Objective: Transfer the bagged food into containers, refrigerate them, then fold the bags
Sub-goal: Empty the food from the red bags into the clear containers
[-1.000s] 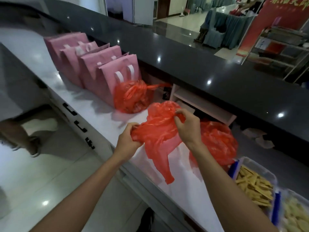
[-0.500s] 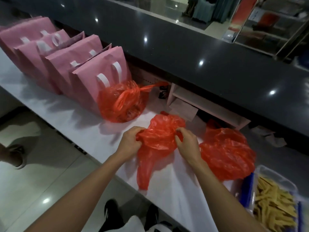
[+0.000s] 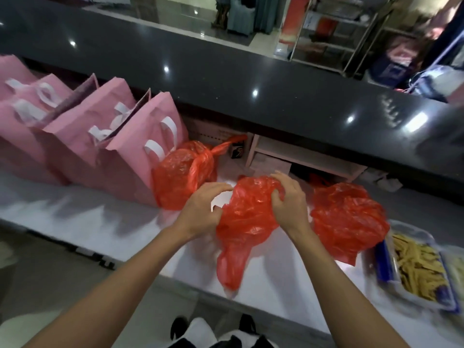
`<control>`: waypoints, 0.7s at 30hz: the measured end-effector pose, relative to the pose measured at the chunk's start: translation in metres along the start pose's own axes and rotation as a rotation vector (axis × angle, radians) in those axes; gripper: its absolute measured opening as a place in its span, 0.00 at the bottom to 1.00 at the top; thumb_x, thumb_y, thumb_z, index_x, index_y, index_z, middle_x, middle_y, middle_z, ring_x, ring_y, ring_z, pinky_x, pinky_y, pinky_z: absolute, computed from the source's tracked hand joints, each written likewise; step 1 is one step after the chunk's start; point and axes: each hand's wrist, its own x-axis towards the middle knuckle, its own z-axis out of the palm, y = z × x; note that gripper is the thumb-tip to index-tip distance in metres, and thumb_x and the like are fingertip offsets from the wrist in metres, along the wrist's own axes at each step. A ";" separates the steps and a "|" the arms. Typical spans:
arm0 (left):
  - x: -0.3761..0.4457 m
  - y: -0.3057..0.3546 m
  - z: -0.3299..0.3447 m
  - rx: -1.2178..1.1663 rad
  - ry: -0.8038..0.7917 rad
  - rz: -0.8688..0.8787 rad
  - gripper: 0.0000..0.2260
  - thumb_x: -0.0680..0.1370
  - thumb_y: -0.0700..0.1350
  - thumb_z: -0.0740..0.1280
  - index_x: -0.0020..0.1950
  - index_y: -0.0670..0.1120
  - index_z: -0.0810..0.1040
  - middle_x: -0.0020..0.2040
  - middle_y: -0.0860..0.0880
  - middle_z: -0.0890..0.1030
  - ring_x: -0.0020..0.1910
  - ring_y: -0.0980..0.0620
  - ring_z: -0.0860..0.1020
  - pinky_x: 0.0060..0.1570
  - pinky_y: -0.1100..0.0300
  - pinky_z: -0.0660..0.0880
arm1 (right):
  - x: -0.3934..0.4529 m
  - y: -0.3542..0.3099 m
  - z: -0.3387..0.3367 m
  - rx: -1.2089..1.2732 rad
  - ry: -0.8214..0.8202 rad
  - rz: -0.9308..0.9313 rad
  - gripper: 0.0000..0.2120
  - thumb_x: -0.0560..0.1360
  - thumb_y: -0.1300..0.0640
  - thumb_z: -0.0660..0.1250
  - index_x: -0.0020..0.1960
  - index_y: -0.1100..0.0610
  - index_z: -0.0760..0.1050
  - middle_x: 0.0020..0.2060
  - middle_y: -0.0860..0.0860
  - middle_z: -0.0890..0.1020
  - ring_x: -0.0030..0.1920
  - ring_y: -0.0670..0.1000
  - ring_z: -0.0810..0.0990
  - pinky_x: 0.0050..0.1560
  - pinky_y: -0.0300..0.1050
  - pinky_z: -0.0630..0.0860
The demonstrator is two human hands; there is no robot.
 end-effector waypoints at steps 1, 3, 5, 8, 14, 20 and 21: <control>0.003 0.003 -0.009 0.018 0.026 0.058 0.25 0.68 0.32 0.63 0.63 0.44 0.81 0.61 0.53 0.81 0.62 0.53 0.77 0.66 0.57 0.73 | 0.003 -0.010 0.005 -0.007 0.008 -0.019 0.19 0.78 0.66 0.63 0.67 0.56 0.77 0.66 0.52 0.78 0.68 0.51 0.73 0.72 0.45 0.66; 0.009 0.007 -0.030 0.058 0.078 0.168 0.21 0.70 0.31 0.64 0.60 0.42 0.82 0.58 0.50 0.83 0.59 0.51 0.79 0.63 0.57 0.75 | 0.009 -0.031 0.017 -0.004 0.004 -0.063 0.18 0.77 0.66 0.64 0.65 0.57 0.79 0.64 0.52 0.80 0.66 0.52 0.76 0.70 0.45 0.69; 0.016 0.007 -0.051 0.100 0.133 0.245 0.17 0.73 0.31 0.65 0.59 0.41 0.83 0.55 0.48 0.84 0.56 0.50 0.80 0.61 0.58 0.76 | 0.016 -0.050 0.032 0.009 -0.051 -0.081 0.17 0.77 0.65 0.64 0.64 0.56 0.79 0.63 0.52 0.81 0.65 0.52 0.76 0.70 0.49 0.71; 0.029 -0.008 -0.075 0.177 0.196 0.261 0.13 0.76 0.34 0.67 0.58 0.42 0.83 0.55 0.47 0.84 0.56 0.49 0.79 0.62 0.55 0.74 | 0.031 -0.073 0.054 0.015 -0.155 -0.124 0.17 0.78 0.62 0.65 0.66 0.55 0.78 0.64 0.51 0.80 0.65 0.52 0.77 0.68 0.51 0.72; 0.040 -0.046 -0.083 0.305 0.008 -0.015 0.17 0.75 0.43 0.66 0.64 0.45 0.80 0.64 0.46 0.81 0.65 0.46 0.76 0.73 0.53 0.66 | 0.064 -0.102 0.096 0.171 -0.294 0.109 0.21 0.80 0.49 0.66 0.71 0.54 0.74 0.65 0.50 0.80 0.65 0.50 0.77 0.63 0.38 0.70; 0.006 -0.046 -0.073 0.082 -0.039 -0.129 0.13 0.76 0.40 0.68 0.60 0.46 0.84 0.58 0.49 0.84 0.57 0.50 0.81 0.62 0.53 0.76 | 0.065 -0.107 0.123 0.260 -0.307 0.313 0.31 0.71 0.48 0.76 0.71 0.55 0.74 0.62 0.50 0.81 0.63 0.49 0.78 0.64 0.44 0.74; 0.001 -0.048 -0.072 0.051 -0.034 -0.137 0.13 0.77 0.39 0.69 0.60 0.46 0.84 0.58 0.49 0.85 0.57 0.51 0.81 0.62 0.53 0.76 | 0.062 -0.107 0.124 0.239 -0.314 0.306 0.29 0.70 0.52 0.78 0.69 0.55 0.76 0.60 0.50 0.82 0.61 0.49 0.79 0.62 0.42 0.74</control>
